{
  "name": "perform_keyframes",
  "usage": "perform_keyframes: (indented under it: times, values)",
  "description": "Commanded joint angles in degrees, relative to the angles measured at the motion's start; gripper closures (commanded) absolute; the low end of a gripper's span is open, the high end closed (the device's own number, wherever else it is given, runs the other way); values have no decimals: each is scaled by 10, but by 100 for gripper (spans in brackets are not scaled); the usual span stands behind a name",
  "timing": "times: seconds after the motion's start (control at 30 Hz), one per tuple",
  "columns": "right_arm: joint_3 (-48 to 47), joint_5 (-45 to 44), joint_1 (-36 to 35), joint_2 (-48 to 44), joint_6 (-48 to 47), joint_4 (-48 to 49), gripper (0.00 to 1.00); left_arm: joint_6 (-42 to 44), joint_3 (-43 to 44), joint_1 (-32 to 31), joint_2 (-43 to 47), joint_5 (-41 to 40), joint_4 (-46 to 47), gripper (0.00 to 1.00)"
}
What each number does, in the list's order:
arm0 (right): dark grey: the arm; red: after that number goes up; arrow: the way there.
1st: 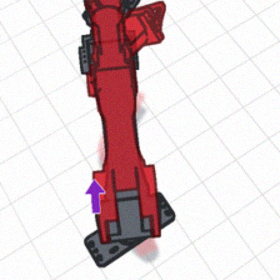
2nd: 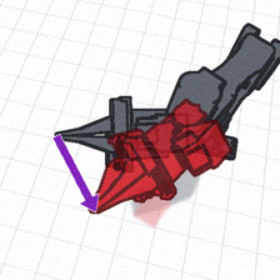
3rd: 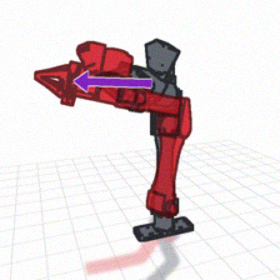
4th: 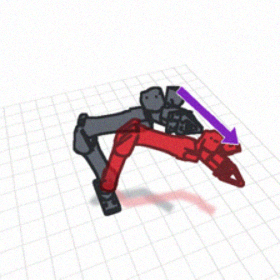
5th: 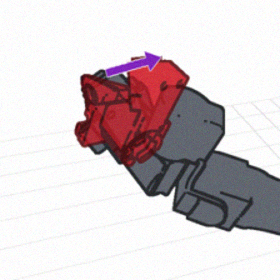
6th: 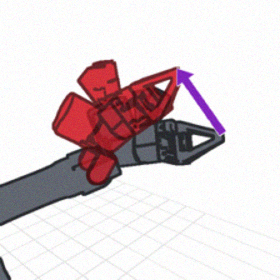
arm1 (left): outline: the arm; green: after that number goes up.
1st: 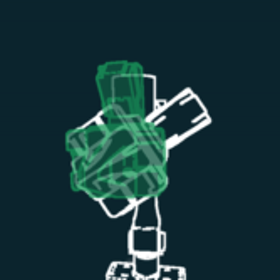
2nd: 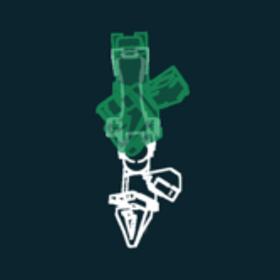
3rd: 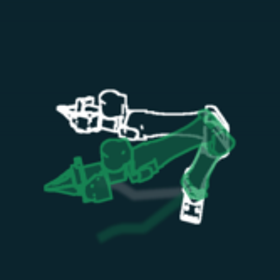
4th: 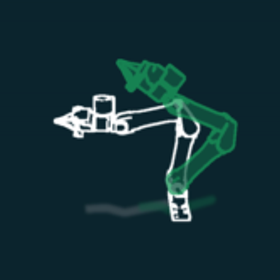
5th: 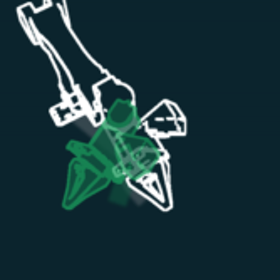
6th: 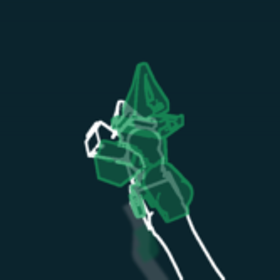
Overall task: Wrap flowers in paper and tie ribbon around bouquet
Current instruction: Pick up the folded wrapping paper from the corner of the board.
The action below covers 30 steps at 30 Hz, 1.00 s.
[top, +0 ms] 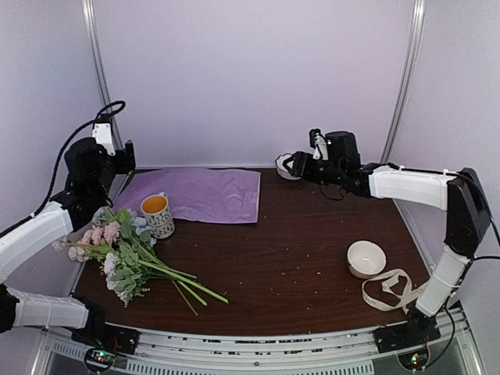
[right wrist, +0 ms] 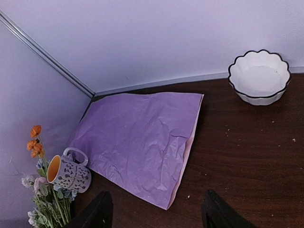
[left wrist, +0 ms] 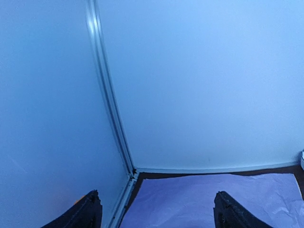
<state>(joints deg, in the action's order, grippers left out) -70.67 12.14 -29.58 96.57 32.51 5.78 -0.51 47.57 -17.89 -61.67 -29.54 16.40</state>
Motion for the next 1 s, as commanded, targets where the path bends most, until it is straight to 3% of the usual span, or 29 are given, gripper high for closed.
perform_keyframes:
  times: [0.0,0.23,0.53,0.67,0.83,0.97]
  values:
    - [-88,7,-37,95,77,-99,36,-7,43,-77,-21,8,-102,17]
    - [-234,34,-77,262,126,-153,39,-31,65,-166,-71,61,-144,17]
    - [-420,-6,-73,403,166,-230,40,-69,57,-181,-126,128,-158,16]
    - [-473,-28,-63,442,221,-263,36,-72,48,-181,-135,133,-158,16]
    - [-472,-47,-56,452,265,-208,37,-66,29,-181,-132,126,-156,15]
    - [-544,5,-52,502,315,-185,40,-62,24,-181,-135,112,-155,14]
